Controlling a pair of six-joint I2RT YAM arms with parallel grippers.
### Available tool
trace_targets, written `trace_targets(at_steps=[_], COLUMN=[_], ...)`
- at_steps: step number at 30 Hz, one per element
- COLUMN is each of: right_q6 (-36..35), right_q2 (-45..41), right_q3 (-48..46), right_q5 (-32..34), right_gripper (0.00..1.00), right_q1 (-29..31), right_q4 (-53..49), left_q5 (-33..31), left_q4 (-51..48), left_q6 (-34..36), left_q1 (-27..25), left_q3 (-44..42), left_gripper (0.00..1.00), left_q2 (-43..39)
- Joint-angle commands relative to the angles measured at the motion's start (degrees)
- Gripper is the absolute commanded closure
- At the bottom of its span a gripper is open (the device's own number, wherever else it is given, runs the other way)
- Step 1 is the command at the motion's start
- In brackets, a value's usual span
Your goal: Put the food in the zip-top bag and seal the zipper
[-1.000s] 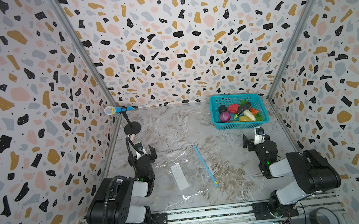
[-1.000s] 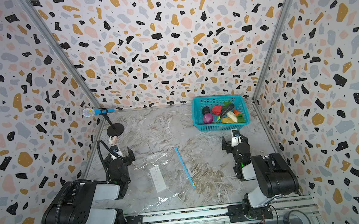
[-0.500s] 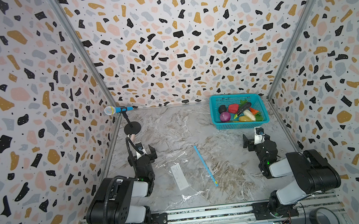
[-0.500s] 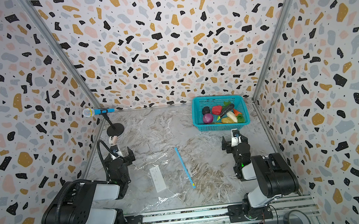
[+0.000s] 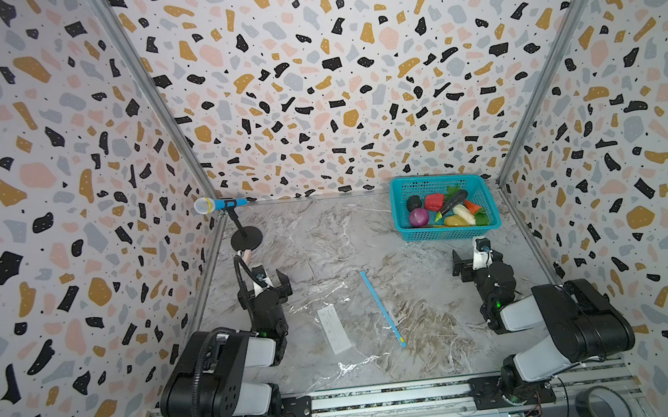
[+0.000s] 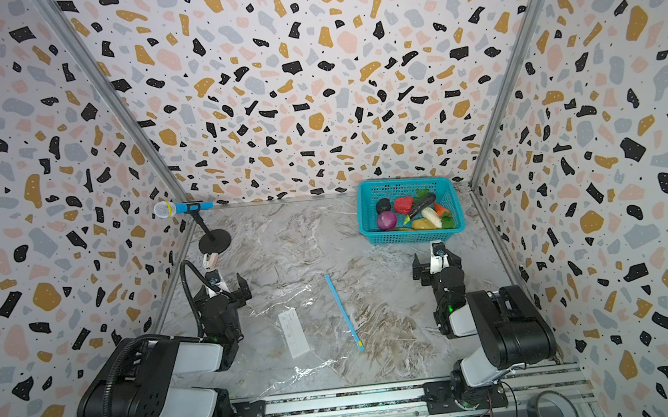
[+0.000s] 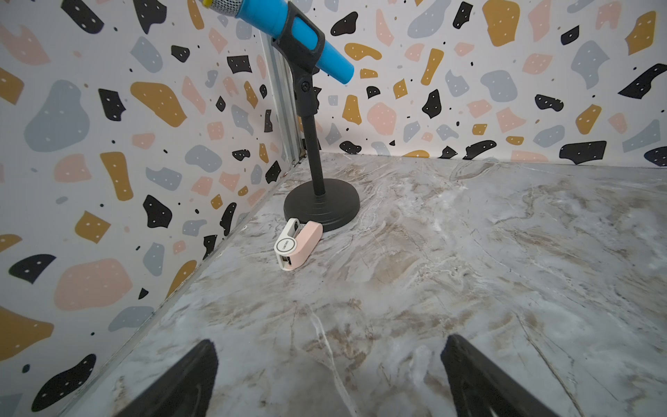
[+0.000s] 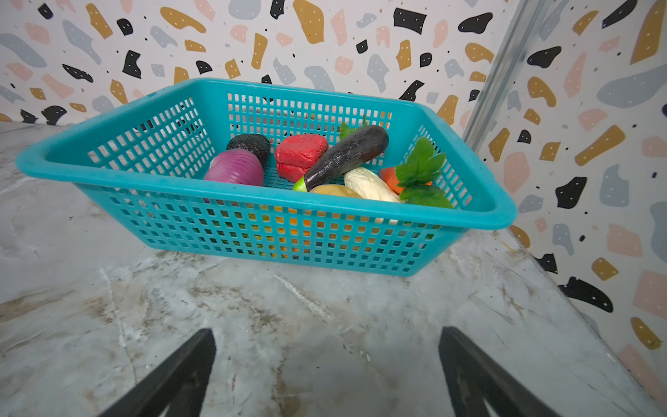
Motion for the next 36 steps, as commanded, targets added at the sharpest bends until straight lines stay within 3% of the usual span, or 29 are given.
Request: trace_targets(at_steps=[1, 3, 6, 12, 17, 21, 28, 36], right_q6=[-0.9, -1.5, -3.6, -7.6, -7.0, 1.0, 17.4, 18.8], right_q2=[-3.0, -5.5, -10.9, -16.4, -17.4, -16.4, -10.6, -7.2], right_q3=[-1.9, -1.4, 3.2, 9.4, 11.6, 15.0, 22.7, 25.2], right_q5=[4.6, 7.9, 10.6, 17.8, 19.3, 16.8, -2.3, -10.3], right_gripper=[0.01, 0.01, 0.01, 0.01, 0.01, 0.01, 0.01, 0.01], right_q1=[1.1, 2.7, 5.5, 15.5, 28.5, 35.4, 35.9, 35.9], right_q4=[3.1, 1.1, -11.8, -26.2, -34.9, -43.2, -55.2, -62.4], left_q5=[-1.3, -3.6, -6.8, -15.8, -13.5, -10.2, -0.6, 7.4], left_q4=[-4.0, -11.8, -19.9, -35.5, -51.3, -68.4, -80.8, -89.9], left_q6=[-0.7, -2.6, -4.8, -13.2, -18.3, -28.9, -35.5, -34.1], left_q1=[0.4, 0.3, -0.1, -5.4, -8.7, -10.1, -14.0, -14.9], left_q3=[2.7, 5.4, 8.3, 13.9, 18.5, 22.5, 25.0, 27.7], left_gripper=[0.01, 0.01, 0.01, 0.01, 0.00, 0.01, 0.01, 0.01], left_q2=[-4.5, -7.5, -11.0, -15.4, -20.8, -22.3, -23.7, -21.5])
